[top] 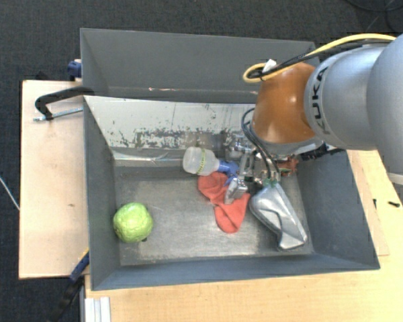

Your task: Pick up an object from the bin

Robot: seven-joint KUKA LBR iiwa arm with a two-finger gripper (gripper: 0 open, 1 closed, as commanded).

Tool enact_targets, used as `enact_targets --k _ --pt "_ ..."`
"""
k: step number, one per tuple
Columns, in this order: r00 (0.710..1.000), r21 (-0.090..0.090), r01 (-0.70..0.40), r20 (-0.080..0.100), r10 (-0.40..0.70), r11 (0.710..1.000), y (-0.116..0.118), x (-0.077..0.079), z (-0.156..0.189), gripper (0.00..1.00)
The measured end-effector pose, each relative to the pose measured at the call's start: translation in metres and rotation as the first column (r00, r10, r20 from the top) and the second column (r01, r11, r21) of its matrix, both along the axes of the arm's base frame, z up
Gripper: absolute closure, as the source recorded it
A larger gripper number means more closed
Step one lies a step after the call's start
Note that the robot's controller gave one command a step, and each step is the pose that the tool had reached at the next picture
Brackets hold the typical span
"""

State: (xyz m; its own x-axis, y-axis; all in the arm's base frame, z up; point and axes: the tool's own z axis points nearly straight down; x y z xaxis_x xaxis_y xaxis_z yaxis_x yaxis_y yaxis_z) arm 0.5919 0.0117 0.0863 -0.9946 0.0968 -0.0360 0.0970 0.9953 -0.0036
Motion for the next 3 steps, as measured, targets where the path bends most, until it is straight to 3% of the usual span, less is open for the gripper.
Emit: enact_targets --k 1,2,3 --pt "0.995 0.008 -0.096 -0.036 0.096 0.995 0.064 -0.039 -0.010 1.00" --pt "0.995 0.008 -0.096 -0.036 0.096 0.995 0.064 -0.039 -0.010 1.00" --pt "0.997 0.008 -0.071 -0.037 0.071 0.997 0.060 -0.046 0.024 1.00"
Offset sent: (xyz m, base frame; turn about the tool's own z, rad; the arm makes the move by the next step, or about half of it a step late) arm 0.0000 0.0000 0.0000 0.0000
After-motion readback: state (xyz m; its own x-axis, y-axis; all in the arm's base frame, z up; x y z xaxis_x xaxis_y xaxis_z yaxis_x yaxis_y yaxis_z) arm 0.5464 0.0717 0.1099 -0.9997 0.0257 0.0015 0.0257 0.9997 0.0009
